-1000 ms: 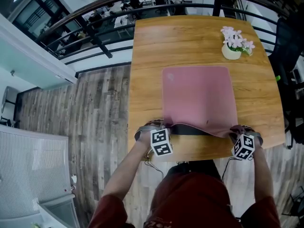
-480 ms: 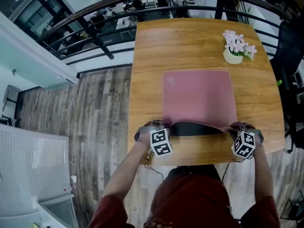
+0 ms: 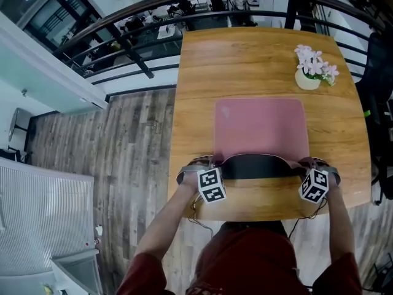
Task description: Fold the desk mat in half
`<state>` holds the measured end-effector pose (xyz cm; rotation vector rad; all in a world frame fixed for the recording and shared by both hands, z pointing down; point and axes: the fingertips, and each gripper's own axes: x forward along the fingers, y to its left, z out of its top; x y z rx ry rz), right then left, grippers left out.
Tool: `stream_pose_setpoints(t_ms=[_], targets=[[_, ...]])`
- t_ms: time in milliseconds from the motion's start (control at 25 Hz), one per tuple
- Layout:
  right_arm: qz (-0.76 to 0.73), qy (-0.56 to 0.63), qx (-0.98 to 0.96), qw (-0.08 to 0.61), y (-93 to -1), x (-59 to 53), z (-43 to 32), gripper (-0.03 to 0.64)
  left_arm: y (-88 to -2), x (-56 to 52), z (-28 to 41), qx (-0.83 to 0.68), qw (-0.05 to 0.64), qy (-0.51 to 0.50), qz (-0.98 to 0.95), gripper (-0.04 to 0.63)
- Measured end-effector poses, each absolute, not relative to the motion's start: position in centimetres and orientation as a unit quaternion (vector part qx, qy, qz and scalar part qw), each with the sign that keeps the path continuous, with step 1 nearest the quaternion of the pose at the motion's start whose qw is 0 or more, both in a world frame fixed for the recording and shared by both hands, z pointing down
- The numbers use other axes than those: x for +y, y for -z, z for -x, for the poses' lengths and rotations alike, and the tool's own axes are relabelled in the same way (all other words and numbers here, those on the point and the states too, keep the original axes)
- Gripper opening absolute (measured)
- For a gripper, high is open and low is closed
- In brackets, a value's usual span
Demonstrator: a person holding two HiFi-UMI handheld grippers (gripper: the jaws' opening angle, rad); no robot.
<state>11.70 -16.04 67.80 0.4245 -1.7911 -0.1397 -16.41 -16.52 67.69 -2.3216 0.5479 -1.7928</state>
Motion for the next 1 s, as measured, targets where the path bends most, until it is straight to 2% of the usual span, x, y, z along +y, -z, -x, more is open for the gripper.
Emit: stream_pose_setpoints(t_ms=[560, 1000], targets=[[-0.177, 0.078, -0.778, 0.598, -68.1, -19.9, -11.0, 0.057, -67.8, -19.7, 16.7, 0.190, 0.074, 0.606, 0.769, 0.035], [-0.164, 0.082, -0.782, 0.596, -67.8, -21.3, -10.9, 0.095, -67.7, -21.4, 16.9, 0.195, 0.070, 0.607, 0.767, 0.035]])
